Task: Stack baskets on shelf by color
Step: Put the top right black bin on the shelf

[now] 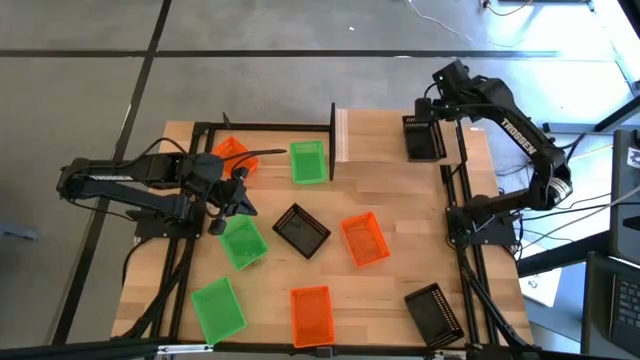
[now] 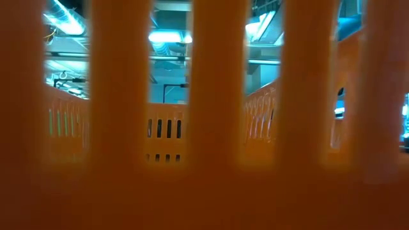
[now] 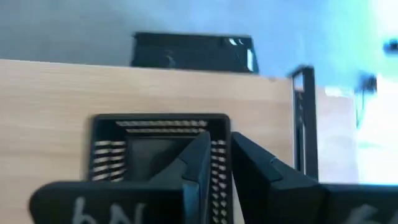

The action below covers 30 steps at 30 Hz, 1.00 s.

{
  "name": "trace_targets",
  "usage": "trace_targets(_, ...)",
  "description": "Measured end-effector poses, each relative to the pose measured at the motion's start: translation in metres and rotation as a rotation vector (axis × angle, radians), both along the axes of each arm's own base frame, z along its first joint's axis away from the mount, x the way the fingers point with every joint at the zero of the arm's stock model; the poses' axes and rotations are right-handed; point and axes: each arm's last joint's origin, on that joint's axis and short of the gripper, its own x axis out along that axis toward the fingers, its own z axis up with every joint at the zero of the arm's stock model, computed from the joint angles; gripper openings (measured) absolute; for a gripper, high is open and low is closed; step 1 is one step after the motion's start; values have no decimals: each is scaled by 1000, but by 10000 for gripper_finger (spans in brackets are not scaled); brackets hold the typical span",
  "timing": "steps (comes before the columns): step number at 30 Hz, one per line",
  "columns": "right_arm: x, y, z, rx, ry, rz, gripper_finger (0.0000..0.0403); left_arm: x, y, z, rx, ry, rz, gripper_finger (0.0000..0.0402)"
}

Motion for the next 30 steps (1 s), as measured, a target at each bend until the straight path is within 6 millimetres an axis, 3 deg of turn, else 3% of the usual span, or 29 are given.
trace_targets(5, 20, 28, 11, -26, -12, 221, 53, 0, 0, 0, 0, 0, 0, 0)
trace_targets(10, 44, 55, 0, 22, 13, 367, 8, 0, 0, 0, 0, 1, 0, 0)
trace_targets(19, 79, 93, -24, 33, -54, 539, 3, 0, 0, 0, 0, 2, 0, 0)
trace_targets(30, 80, 96, -62, -4, 60, 440, 1, 0, 0, 0, -1, 2, 1, 0)
